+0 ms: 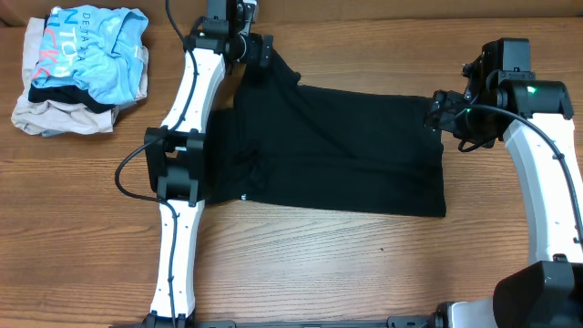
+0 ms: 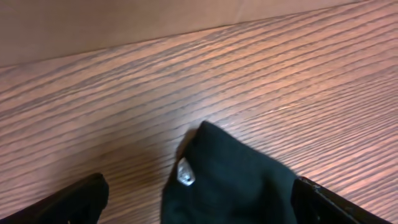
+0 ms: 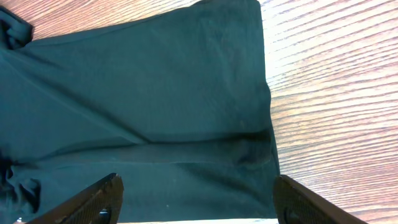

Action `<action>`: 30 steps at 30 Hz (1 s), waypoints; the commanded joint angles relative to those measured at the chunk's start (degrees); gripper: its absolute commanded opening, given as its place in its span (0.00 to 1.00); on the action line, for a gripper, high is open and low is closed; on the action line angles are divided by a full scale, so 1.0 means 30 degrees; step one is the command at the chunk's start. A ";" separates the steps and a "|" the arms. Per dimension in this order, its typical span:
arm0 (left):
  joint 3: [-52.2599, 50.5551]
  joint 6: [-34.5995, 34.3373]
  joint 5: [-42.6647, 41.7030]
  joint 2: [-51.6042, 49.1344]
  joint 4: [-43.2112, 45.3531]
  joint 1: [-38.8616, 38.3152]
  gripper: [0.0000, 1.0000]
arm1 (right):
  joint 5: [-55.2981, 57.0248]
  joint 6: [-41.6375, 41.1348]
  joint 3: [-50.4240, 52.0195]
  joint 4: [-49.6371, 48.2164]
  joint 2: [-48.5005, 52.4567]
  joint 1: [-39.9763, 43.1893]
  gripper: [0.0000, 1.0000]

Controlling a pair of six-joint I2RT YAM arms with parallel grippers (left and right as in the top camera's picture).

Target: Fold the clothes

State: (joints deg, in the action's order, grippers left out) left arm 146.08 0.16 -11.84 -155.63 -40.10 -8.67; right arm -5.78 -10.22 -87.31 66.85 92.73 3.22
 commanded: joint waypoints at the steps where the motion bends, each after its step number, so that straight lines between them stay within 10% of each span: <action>1: 0.0605 -0.0131 -0.0590 -0.0874 0.0182 -0.0277 0.94 | -0.0109 0.0204 -0.0561 -0.0131 -0.0117 -0.0131 0.80; 11: 0.0576 -0.0350 -0.0583 -0.1479 0.0488 -0.0372 0.71 | -0.0102 0.0204 -0.0561 -0.0554 -0.0117 -0.0131 0.80; 20: 0.0670 -0.1785 -0.0437 -0.1435 0.1180 -0.0364 0.04 | -0.0117 0.0066 -0.0546 -0.1129 -0.0007 -0.0131 0.76; 30: 0.1654 -0.2667 -0.0423 0.0321 -0.1443 -0.0386 0.04 | -0.0109 0.0073 -0.0532 -0.3818 0.1953 -0.0350 0.67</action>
State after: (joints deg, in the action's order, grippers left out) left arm 148.79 -5.32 -12.88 -159.02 -42.81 -9.41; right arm -5.78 -10.26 -87.33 56.97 95.88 2.83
